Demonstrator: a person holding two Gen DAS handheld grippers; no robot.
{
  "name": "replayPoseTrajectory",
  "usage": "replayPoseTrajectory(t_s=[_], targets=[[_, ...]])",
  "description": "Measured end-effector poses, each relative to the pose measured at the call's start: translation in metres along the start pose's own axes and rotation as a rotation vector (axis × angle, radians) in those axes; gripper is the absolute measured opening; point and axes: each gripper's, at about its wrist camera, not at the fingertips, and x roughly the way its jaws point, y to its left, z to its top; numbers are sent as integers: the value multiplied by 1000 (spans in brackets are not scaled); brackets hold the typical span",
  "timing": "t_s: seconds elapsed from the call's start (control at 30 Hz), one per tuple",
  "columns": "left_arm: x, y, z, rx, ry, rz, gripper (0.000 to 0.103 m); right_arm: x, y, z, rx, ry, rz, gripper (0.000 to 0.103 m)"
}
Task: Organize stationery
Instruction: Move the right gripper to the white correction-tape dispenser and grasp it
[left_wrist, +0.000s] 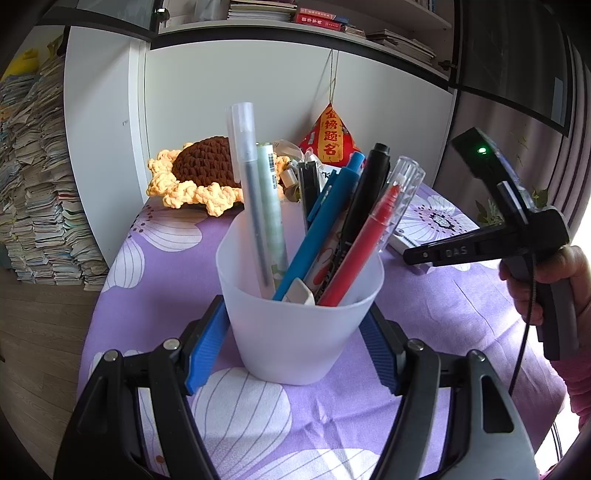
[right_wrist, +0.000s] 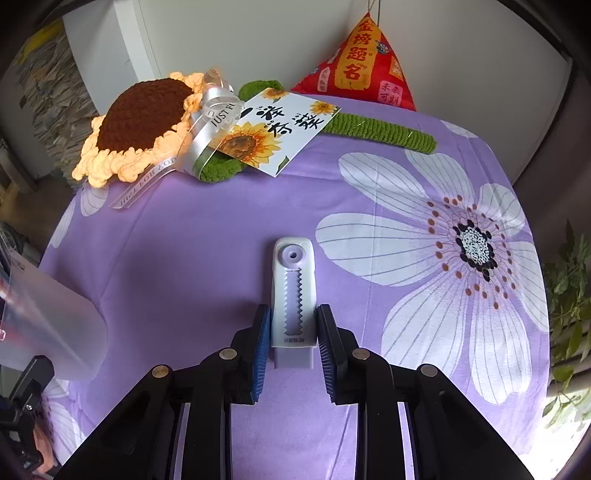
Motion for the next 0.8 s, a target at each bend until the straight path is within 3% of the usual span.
replayPoseTrajectory(t_s=[0.17, 0.33, 0.57, 0.8], targets=[[0, 0, 0, -2, 2, 0, 70, -22, 0, -16, -30, 12, 45, 26], [1, -1, 0, 0, -1, 2, 70, -49, -6, -61, -71, 72, 72, 26], [1, -1, 0, -1, -1, 2, 70, -73, -13, -117, -104, 111, 40, 26], [1, -1, 0, -1, 0, 1, 70, -77, -21, -138, -68, 131, 44, 26]])
